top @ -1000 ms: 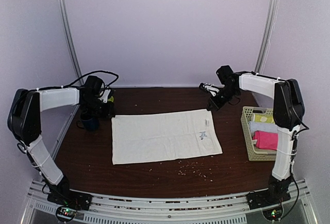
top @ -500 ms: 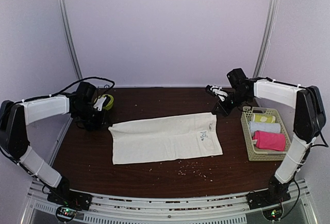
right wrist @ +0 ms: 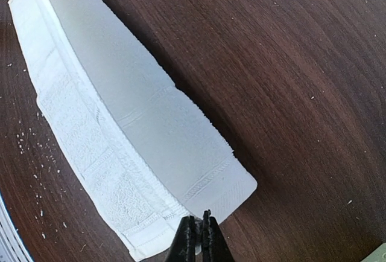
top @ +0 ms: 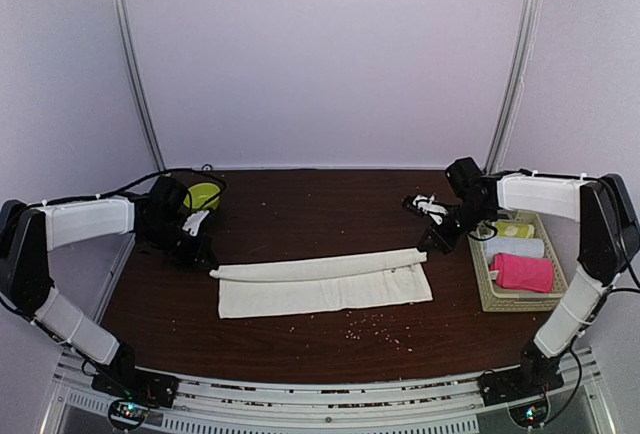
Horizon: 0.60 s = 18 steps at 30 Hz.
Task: Roll the towels
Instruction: Fold the towel at the center of the board.
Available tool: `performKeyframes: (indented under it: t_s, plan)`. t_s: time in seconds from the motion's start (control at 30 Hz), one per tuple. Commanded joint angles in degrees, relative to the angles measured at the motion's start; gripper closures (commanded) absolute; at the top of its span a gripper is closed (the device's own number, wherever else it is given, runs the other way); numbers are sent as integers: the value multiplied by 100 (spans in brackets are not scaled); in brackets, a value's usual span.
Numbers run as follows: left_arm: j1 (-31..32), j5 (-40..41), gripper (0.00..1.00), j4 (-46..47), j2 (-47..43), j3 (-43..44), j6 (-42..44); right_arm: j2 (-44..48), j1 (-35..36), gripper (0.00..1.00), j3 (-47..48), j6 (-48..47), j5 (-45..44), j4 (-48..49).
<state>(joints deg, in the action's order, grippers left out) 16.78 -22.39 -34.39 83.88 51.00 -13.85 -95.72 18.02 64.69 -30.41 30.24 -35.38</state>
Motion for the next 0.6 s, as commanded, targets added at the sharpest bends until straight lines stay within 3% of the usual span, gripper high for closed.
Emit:
performKeyframes:
  t_s: [0.0,0.57]
  plan:
    - [92,-119,100,-225,36,-29,102,394,4,100,-286,-317,84,-129]
    - [232,-106,100,-803,129,-79,242,1230,24,100,-1143,-1605,493,-456]
